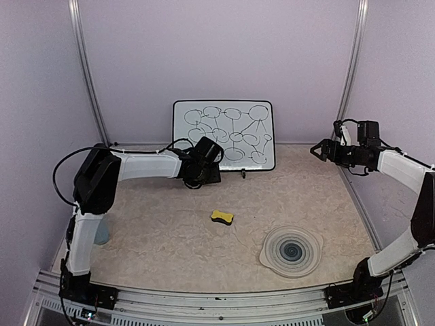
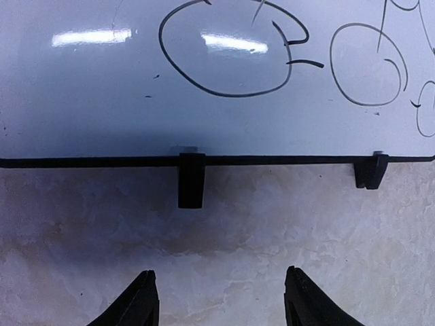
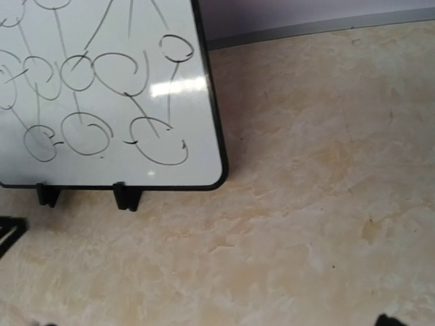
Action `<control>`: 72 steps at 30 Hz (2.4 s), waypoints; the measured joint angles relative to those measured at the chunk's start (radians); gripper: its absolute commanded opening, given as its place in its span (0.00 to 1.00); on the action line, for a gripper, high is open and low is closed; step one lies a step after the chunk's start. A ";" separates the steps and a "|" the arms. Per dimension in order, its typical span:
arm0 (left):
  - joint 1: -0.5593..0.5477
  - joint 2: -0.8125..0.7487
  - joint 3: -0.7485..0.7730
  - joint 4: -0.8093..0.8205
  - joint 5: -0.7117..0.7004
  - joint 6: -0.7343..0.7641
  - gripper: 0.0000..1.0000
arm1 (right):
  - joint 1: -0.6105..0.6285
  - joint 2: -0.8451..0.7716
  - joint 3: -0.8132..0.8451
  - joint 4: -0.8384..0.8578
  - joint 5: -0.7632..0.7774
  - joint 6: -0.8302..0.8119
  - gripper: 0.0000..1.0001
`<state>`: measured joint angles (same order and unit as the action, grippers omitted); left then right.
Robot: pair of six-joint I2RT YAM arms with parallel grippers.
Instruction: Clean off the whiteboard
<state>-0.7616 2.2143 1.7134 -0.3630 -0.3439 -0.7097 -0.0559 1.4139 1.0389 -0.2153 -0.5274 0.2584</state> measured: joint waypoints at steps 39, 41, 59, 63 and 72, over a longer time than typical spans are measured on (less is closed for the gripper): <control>0.130 0.066 -0.127 0.281 0.244 0.338 0.00 | -0.001 -0.081 0.124 -0.128 -0.103 -0.014 1.00; 0.125 0.039 -0.165 0.281 0.283 0.377 0.00 | -0.001 -0.095 0.146 -0.142 -0.108 -0.006 1.00; -0.030 -0.114 -0.430 0.363 0.562 0.714 0.00 | -0.001 -0.103 0.401 -0.404 -0.135 -0.013 0.84; -0.006 -0.139 -0.451 0.319 0.624 0.797 0.00 | -0.001 -0.100 0.397 -0.447 -0.170 -0.018 0.80; 0.026 -0.123 -0.367 0.181 0.620 0.911 0.17 | 0.031 -0.079 0.353 -0.496 -0.264 -0.010 0.69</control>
<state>-0.7361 2.0914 1.3468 -0.1818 0.2764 0.2008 -0.0250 1.3354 1.3922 -0.7113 -0.7910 0.2481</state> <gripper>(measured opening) 0.104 0.721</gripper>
